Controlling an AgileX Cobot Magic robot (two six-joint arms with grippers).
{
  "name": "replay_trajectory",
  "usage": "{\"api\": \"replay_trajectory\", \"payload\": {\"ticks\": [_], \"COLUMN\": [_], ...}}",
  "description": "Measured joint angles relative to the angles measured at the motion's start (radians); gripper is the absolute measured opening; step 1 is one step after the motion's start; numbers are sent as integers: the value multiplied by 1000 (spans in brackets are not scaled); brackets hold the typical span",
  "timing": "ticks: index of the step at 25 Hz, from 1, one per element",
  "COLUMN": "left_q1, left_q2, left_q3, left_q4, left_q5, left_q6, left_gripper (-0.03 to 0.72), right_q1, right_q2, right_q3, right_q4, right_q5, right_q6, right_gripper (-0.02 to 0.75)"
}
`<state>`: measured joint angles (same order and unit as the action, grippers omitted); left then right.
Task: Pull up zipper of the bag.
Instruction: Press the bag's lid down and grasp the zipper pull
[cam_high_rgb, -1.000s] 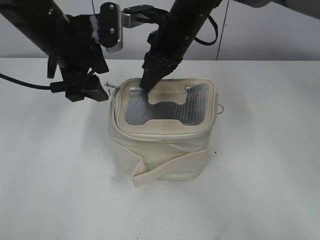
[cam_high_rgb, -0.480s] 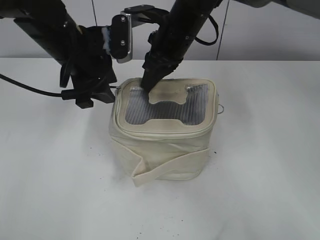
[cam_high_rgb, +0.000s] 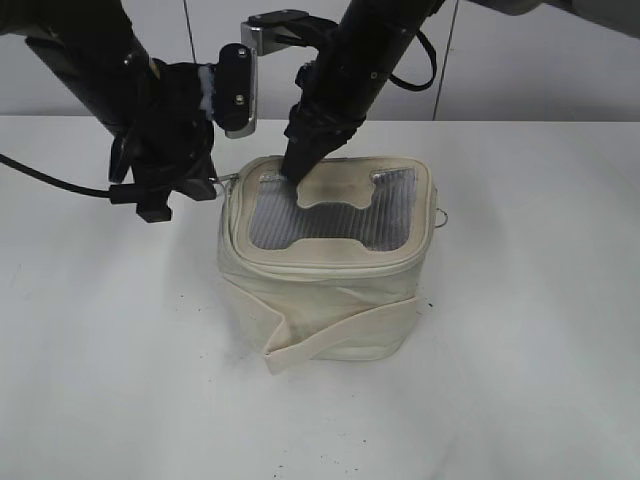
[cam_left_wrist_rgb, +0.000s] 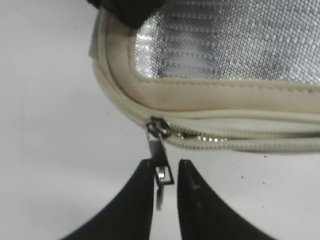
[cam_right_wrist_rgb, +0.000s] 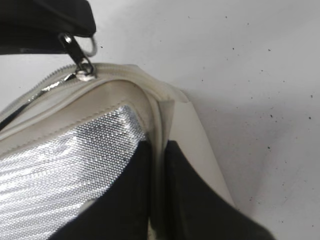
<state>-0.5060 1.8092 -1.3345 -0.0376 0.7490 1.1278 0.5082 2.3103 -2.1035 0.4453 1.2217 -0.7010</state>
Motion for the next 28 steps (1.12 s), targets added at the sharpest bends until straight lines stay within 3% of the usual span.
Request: {"api": "replay_trajectory", "payload": {"ticks": [4, 9, 17, 28], "left_q1": [0, 0, 0, 0], "left_q2": [0, 0, 0, -1], "left_q3": [0, 0, 0, -8], "left_q4": [23, 4, -30, -49], "left_q5": [12, 10, 33, 196], "left_q6": [-31, -34, -71, -295], "left_gripper": [108, -1, -3, -3], "right_q1": [0, 0, 0, 2], "right_q2": [0, 0, 0, 0], "right_q3": [0, 0, 0, -3], "right_q4": [0, 0, 0, 1], "right_q5": [0, 0, 0, 5], "right_q6": [0, 1, 1, 52], "right_gripper": [41, 41, 41, 40]}}
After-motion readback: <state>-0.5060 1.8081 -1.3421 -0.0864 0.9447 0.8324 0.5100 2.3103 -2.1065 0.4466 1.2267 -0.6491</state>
